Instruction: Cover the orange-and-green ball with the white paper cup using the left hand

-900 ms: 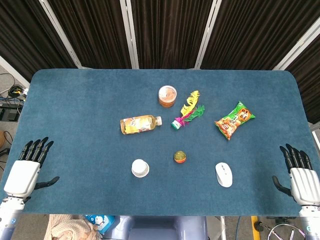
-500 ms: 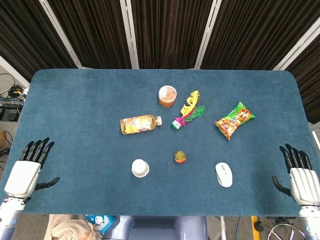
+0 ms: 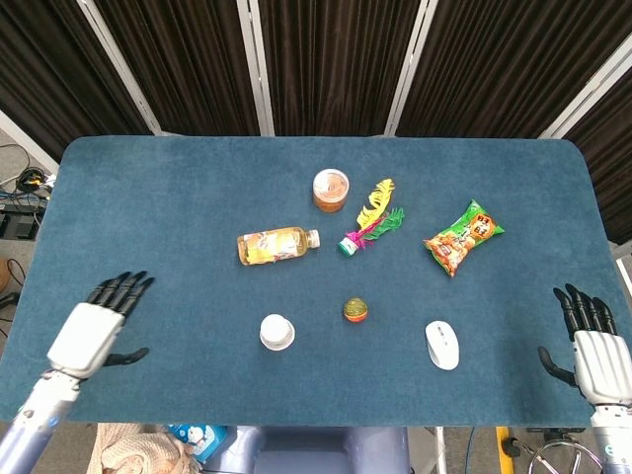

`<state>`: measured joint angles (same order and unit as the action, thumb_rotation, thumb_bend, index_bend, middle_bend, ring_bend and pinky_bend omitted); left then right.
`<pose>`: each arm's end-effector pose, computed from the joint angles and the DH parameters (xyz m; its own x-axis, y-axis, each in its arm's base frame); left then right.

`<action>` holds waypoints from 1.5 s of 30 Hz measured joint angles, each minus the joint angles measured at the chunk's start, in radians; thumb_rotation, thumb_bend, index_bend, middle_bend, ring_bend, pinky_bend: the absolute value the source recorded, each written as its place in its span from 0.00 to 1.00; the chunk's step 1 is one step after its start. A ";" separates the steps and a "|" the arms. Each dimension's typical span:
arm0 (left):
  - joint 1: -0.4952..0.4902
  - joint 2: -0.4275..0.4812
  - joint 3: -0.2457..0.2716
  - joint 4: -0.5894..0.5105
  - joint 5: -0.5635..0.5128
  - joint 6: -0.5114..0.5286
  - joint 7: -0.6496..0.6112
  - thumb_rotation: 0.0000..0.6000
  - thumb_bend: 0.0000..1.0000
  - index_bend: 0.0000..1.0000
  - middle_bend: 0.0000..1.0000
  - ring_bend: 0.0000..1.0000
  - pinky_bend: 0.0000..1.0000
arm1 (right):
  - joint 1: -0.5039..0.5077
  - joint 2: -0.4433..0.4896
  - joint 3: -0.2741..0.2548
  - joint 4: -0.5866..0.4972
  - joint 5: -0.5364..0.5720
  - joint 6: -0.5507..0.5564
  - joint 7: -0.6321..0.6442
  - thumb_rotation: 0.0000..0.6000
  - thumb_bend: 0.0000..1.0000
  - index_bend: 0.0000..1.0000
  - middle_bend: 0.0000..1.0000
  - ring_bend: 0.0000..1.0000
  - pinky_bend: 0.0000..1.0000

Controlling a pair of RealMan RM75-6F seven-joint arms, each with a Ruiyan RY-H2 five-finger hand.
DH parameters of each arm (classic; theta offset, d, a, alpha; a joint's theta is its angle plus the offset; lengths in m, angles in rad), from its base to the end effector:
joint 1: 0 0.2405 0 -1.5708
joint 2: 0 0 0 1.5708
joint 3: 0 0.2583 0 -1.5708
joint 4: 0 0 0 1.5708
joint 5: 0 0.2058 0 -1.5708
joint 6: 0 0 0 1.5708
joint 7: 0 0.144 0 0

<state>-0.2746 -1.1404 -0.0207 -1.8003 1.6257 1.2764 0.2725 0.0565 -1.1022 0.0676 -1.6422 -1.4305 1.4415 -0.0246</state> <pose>-0.2266 0.2119 0.1068 0.5133 0.1092 0.8512 0.8171 -0.3654 -0.4459 -0.3218 -0.1747 0.1670 0.3953 -0.0417 0.9176 -0.9140 0.0817 0.3974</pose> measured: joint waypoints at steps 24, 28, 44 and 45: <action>-0.303 -0.227 -0.111 -0.148 -0.381 -0.298 0.449 1.00 0.15 0.15 0.33 0.27 0.34 | 0.001 0.000 0.008 0.002 0.018 -0.005 0.005 1.00 0.35 0.00 0.00 0.00 0.03; -0.335 -0.283 -0.111 -0.122 -0.431 -0.295 0.498 1.00 0.15 0.15 0.33 0.27 0.34 | 0.002 0.000 0.008 0.001 0.020 -0.008 0.006 1.00 0.35 0.00 0.00 0.00 0.03; -0.421 -0.421 -0.097 -0.031 -0.535 -0.266 0.560 1.00 0.21 0.18 0.36 0.29 0.35 | 0.005 0.002 0.010 0.000 0.029 -0.018 0.013 1.00 0.35 0.00 0.00 0.00 0.03; -0.426 -0.426 -0.096 -0.027 -0.540 -0.265 0.561 1.00 0.22 0.19 0.37 0.31 0.37 | 0.005 0.002 0.010 0.000 0.029 -0.019 0.013 1.00 0.35 0.00 0.00 0.00 0.03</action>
<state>-0.7003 -1.5667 -0.1168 -1.8271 1.0856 1.0117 0.8335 0.0614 -1.1005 0.0779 -1.6426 -1.4014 1.4229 -0.0115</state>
